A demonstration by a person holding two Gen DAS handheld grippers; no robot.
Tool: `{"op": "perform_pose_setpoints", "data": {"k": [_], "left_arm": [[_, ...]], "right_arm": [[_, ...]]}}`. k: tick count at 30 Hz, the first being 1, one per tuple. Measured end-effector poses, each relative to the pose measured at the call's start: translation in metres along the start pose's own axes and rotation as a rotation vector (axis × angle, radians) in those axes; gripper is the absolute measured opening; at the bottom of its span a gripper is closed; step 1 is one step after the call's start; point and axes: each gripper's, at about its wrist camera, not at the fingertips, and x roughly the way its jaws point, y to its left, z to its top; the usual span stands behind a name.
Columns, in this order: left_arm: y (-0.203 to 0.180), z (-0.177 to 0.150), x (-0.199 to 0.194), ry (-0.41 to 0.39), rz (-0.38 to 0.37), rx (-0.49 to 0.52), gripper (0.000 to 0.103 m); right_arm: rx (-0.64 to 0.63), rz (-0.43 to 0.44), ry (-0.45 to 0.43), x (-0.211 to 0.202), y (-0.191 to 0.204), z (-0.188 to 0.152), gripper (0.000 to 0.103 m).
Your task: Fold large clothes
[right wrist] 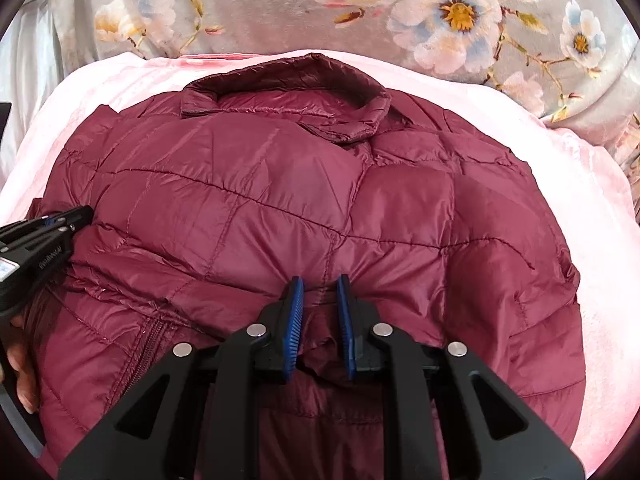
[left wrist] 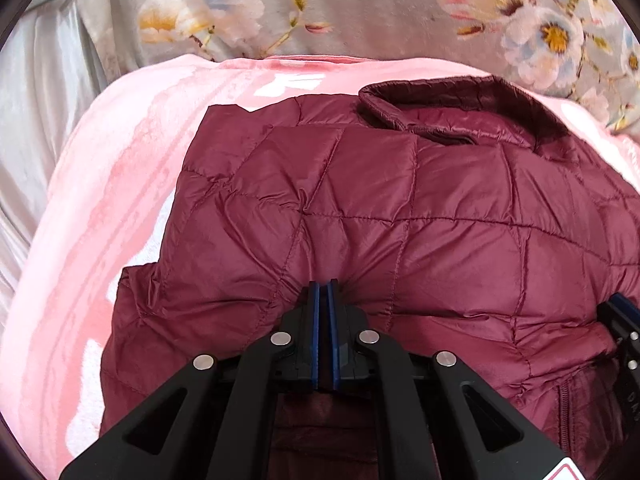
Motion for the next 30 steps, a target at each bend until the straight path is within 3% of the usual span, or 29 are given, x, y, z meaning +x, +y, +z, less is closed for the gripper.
{"op": "perform_pose_setpoints", "data": {"k": [10,17,21,24,26,27,29,30], "left_arm": [[-0.005,0.000,0.003,0.004,0.034,0.029,0.006],[-0.006,-0.001,0.002,0.004,0.036,0.030,0.006],[-0.004,-0.001,0.002,0.003,0.018,0.015,0.006],[0.006,0.000,0.000,-0.003,-0.037,-0.029,0.007],[0.019,0.000,-0.003,0.006,-0.121,-0.071,0.013],[0.026,0.001,-0.005,0.024,-0.171,-0.095,0.019],[0.039,0.008,-0.011,0.055,-0.236,-0.148,0.036],[0.045,0.017,-0.014,0.054,-0.255,-0.183,0.043]], "right_arm": [[0.052,0.056,0.004,0.001,-0.009,0.000,0.016],[0.043,0.043,0.005,0.001,-0.009,0.000,0.016],[0.060,0.066,0.005,0.001,-0.010,0.000,0.017],[0.086,0.116,0.012,-0.002,-0.017,-0.001,0.020],[0.085,0.140,0.023,-0.010,-0.021,-0.002,0.028],[0.089,0.149,0.025,-0.014,-0.023,-0.003,0.033],[0.121,0.188,0.024,-0.025,-0.031,-0.001,0.057],[0.139,0.201,0.015,-0.028,-0.035,0.002,0.058]]}}
